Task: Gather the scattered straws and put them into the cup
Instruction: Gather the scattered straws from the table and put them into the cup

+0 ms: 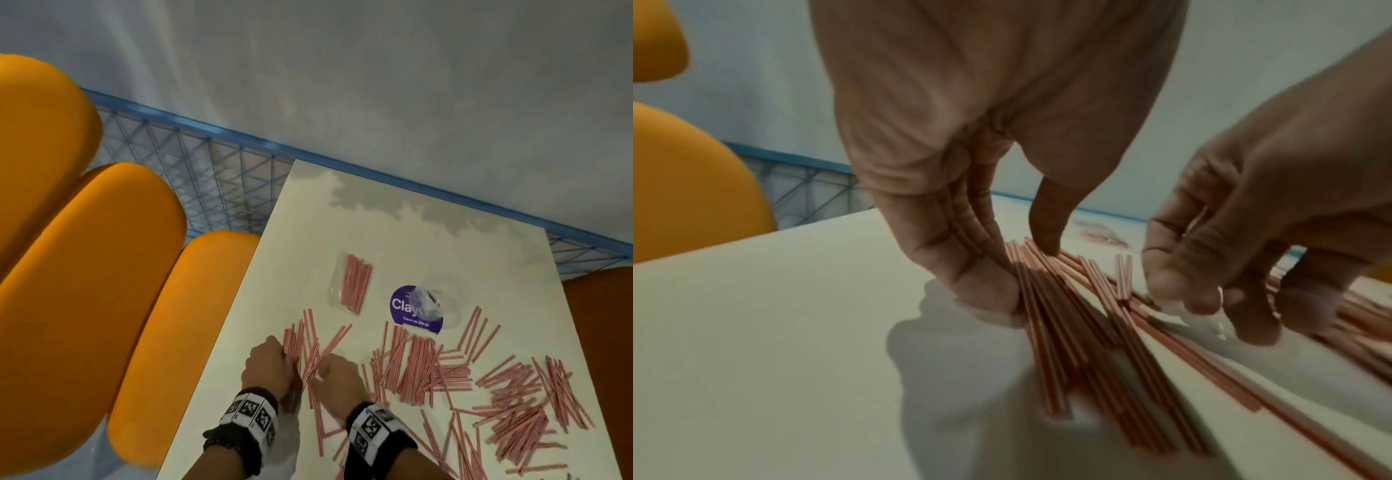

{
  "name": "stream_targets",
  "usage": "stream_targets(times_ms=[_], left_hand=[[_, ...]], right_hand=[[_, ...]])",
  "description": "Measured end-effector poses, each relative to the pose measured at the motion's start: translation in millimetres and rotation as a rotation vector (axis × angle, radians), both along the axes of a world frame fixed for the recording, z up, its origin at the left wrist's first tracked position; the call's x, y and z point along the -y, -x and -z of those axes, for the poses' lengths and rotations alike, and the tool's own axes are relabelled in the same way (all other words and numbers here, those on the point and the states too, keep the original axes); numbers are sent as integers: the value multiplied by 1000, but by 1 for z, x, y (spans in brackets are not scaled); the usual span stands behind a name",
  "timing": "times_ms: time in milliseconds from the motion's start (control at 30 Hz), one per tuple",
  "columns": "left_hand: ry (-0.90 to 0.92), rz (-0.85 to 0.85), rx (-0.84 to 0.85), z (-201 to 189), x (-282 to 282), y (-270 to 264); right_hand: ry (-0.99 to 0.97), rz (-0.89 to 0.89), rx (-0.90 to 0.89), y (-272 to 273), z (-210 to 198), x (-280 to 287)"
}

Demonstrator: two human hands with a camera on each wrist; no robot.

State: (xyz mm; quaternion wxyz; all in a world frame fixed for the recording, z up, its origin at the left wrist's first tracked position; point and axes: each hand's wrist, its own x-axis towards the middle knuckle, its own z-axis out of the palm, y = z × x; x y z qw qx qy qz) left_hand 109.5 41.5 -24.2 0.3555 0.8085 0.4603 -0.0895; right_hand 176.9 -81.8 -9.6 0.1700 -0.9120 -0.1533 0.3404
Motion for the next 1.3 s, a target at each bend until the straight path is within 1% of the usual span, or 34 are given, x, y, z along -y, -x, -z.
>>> stream_targets(times_ms=[100, 167, 300, 400, 433, 533, 567, 600, 667, 767, 800, 867, 933, 1000, 1067, 1100, 1167, 1300], left_hand=[[26, -93, 43, 4, -9, -1], [35, -89, 61, 5, -10, -5], [74, -59, 60, 7, -5, -14], [88, -84, 69, 9, -8, -10], [90, -93, 68, 10, -11, -8], [89, -70, 58, 13, -16, 1], [90, -51, 56, 15, -16, 2], [93, -40, 61, 15, -15, 3], [107, -35, 71, 15, -13, 6], [123, -29, 112, 6, -14, 16], [127, -21, 120, 3, -14, 23], [136, 44, 72, -4, -5, 43], [176, 171, -80, -9, 14, 61], [267, 263, -211, -7, 35, 71], [309, 294, -264, 3, 50, 73], [301, 292, -273, 8, 54, 73], [268, 294, -261, 14, 58, 71], [202, 286, -216, 18, 61, 66]], right_hand=[[-24, 244, 16, -35, -1, -8], [-7, 296, 37, -45, 5, -22], [-46, 180, 67, -27, 13, -46], [-99, 196, 37, -25, 7, -33], [-72, 176, 12, -24, 7, -22], [119, -34, -95, -5, 11, 12], [160, -73, -116, 6, 13, 17], [167, -83, -111, 15, 14, 18], [132, -32, -79, 21, 19, 10], [88, 73, -120, -1, 11, -9], [69, 68, -101, -14, 6, -16], [60, -44, 53, -45, -4, -32], [6, -219, 183, -70, -13, -53], [-40, -427, 209, -85, -15, -72], [33, -582, 210, -91, -8, -80], [68, -634, 209, -91, -5, -79], [60, -668, 199, -88, 2, -74], [-48, -597, 216, -81, 13, -56]])
